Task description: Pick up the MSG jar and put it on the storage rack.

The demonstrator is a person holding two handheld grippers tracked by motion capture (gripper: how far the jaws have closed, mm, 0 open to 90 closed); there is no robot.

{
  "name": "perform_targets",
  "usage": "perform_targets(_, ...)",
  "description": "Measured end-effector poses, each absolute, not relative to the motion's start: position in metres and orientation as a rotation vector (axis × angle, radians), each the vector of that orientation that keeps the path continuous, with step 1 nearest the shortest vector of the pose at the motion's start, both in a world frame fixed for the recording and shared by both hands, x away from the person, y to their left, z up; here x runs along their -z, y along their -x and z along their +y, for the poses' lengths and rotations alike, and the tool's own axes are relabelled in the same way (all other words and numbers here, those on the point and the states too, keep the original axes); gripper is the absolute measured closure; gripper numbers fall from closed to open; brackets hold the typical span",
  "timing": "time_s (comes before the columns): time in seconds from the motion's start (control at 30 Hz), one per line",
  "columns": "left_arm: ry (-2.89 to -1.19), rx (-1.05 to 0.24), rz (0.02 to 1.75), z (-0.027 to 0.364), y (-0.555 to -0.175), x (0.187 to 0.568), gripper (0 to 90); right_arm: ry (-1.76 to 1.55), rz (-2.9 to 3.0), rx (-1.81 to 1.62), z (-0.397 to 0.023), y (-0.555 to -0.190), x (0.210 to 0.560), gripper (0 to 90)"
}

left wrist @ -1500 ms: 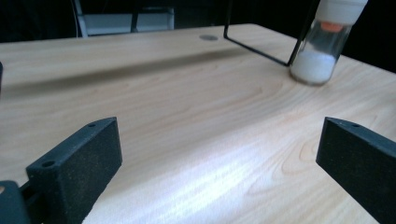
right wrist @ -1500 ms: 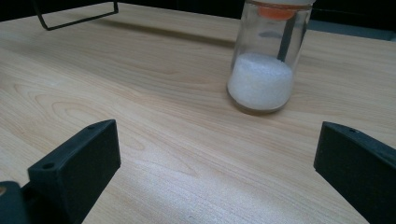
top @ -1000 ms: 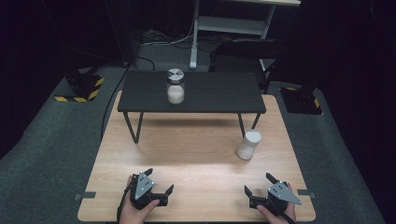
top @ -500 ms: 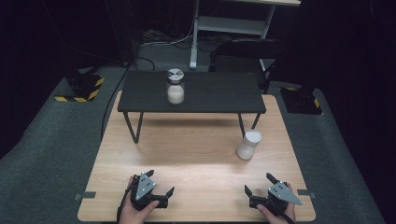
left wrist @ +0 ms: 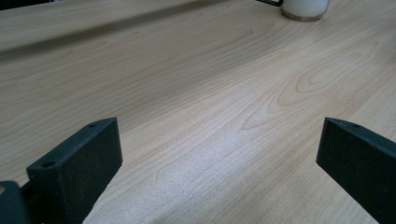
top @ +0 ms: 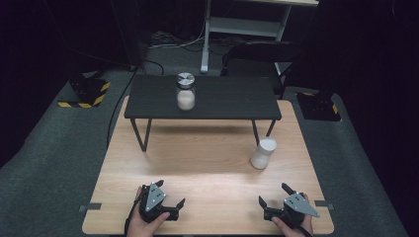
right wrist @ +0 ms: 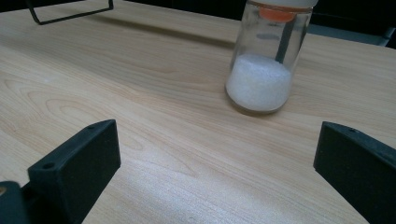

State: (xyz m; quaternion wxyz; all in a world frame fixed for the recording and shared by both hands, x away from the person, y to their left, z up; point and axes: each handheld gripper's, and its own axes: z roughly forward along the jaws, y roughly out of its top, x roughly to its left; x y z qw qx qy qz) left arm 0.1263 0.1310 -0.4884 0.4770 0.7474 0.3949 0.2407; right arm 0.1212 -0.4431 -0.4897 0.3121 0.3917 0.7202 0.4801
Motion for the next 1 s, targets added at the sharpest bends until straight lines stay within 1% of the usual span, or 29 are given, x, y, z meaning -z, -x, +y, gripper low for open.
perform_targets(0.3,-1.808,-0.578,0.964,0.1337,-0.126,0.4902,0.4,-1.03,1.902,-1.257,-0.4412,-0.1206,0.4893,0.1)
perform_targets(0.8,-1.827,-0.605,0.94,0.1308,-0.1228,0.4897,0.3,-1.021,1.9,-1.261,-0.4417,-0.12,0.4901,0.0)
perform_targets(1.0,-1.826,-0.59,0.938,0.1329,-0.1244,0.4897,0.3,-1.051,1.899,-1.257,-0.4401,-0.12,0.4881,0.1)
